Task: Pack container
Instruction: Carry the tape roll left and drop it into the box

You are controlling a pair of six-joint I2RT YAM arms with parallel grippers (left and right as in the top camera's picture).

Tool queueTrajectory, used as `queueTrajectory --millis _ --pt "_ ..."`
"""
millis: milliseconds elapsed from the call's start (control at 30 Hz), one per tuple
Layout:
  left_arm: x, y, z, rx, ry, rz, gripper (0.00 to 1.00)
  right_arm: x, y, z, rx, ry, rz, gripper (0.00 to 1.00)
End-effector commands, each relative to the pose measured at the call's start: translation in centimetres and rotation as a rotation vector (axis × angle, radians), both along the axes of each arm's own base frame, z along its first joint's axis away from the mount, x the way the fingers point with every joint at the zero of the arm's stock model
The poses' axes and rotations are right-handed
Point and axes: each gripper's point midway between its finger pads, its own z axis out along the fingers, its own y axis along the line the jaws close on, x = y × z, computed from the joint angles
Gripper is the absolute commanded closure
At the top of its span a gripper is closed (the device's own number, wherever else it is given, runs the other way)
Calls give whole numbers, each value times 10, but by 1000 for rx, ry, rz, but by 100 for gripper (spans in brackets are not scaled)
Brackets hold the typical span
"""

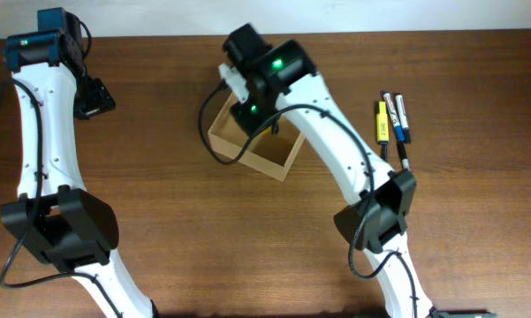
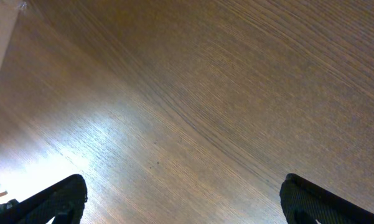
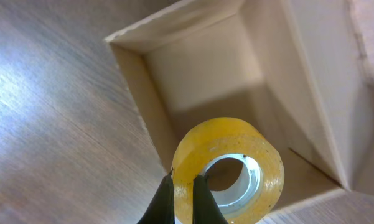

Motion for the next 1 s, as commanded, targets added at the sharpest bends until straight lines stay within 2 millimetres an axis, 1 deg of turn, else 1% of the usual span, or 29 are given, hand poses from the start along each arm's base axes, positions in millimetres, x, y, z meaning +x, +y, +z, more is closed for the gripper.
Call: queueTrajectory --millis 0,133,200,267,367,400,433,467,500,567,600,633,733,800,867,900,967 --pt "-1 4 -5 5 18 -2 0 1 -9 -21 -82 -14 4 96" --pt "-1 4 -5 5 18 -1 0 9 -19 -54 -110 3 -19 96" --pt "-1 4 -5 5 18 -2 0 14 -23 -67 -110 6 -33 96" --pt "-1 4 -5 5 18 -1 0 17 -29 -78 -111 13 -46 96" --pt "-1 4 -5 5 18 -1 0 14 -35 -89 -104 52 -51 96" --pt "-1 4 -5 5 18 -2 0 12 -35 -92 -101 64 -44 94" --pt "-1 4 -5 5 18 -1 0 10 -34 -95 -102 72 -29 85" --pt "-1 4 -5 5 18 -2 0 9 -35 -96 -104 76 -26 70" --pt "-1 4 -5 5 18 -1 0 9 -35 -97 -105 78 -26 52" --pt "-1 4 -5 5 18 -1 0 9 -35 -97 -105 77 -26 35" --pt "-1 4 -5 5 18 -2 0 9 -34 -96 -105 77 -26 30" --pt "-1 4 -5 5 18 -2 0 8 -34 -96 -105 77 -25 28" --pt "-1 4 -5 5 18 -1 0 8 -34 -89 -98 78 -54 29" --pt "-1 4 -5 5 18 -1 0 10 -33 -78 -85 65 -79 33" --pt "-1 4 -5 5 18 -1 0 13 -31 -57 -63 37 -87 38" --pt "-1 4 -5 5 18 -2 0 18 -30 -38 -37 11 -117 43" --pt "-1 4 -5 5 18 -2 0 25 -30 -10 8 -29 -169 51"
